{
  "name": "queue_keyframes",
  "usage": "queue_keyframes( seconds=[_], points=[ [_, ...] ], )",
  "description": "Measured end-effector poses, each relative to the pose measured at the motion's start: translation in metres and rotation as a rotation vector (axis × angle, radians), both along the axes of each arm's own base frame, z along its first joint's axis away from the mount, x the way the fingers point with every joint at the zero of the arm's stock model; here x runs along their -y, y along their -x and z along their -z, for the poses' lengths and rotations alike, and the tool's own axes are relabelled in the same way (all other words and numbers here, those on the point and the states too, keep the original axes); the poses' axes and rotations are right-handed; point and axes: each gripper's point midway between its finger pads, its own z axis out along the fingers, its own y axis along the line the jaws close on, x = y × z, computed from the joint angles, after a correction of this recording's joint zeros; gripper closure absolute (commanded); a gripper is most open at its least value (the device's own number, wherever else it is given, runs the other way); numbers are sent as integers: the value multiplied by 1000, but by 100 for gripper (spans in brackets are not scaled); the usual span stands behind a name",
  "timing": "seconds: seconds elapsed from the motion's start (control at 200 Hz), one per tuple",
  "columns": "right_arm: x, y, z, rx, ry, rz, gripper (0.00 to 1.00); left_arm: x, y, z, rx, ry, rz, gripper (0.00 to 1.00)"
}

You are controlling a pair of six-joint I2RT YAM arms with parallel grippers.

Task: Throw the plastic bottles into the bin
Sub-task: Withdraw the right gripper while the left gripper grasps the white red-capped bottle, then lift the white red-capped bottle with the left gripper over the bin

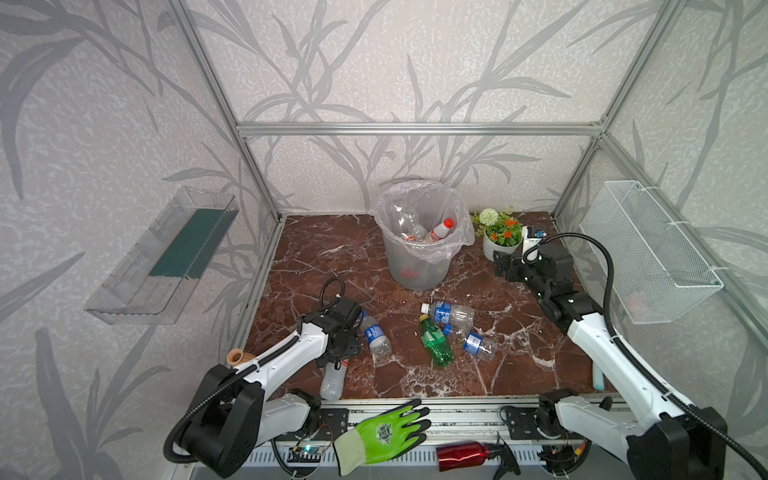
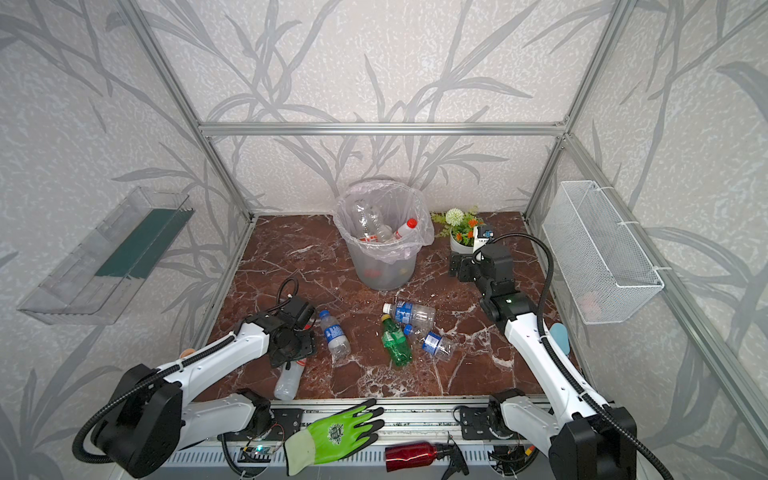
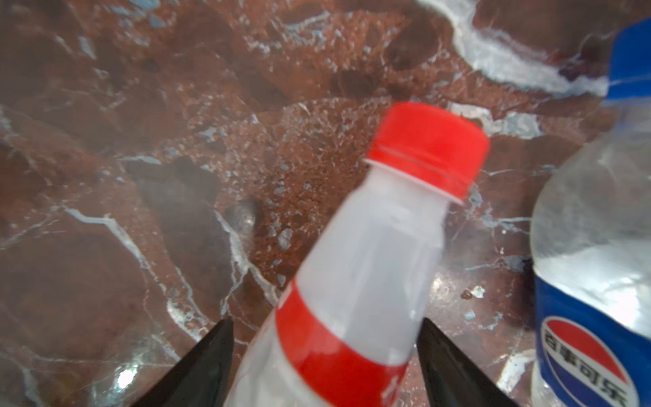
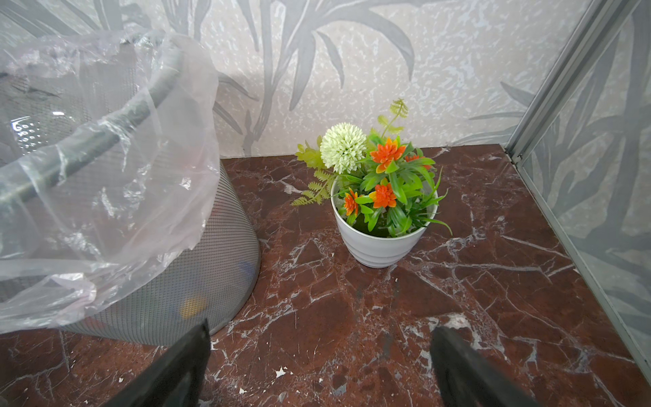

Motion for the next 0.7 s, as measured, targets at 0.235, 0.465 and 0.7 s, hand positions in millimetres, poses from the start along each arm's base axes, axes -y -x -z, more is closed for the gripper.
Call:
queue_keyframes(
  seconds=[0.235,0.465,0.7],
  points=[
    [3,2,0,2,-16,13,3,1,0,3,5,5,-1,39],
    [6,3,3,-6,-24,24,3,1,-4,-3,38,11,-13,50],
    [10,11,22,-39,-34,39,3,-9,-31,-58,278,3,-71,52]
  ],
)
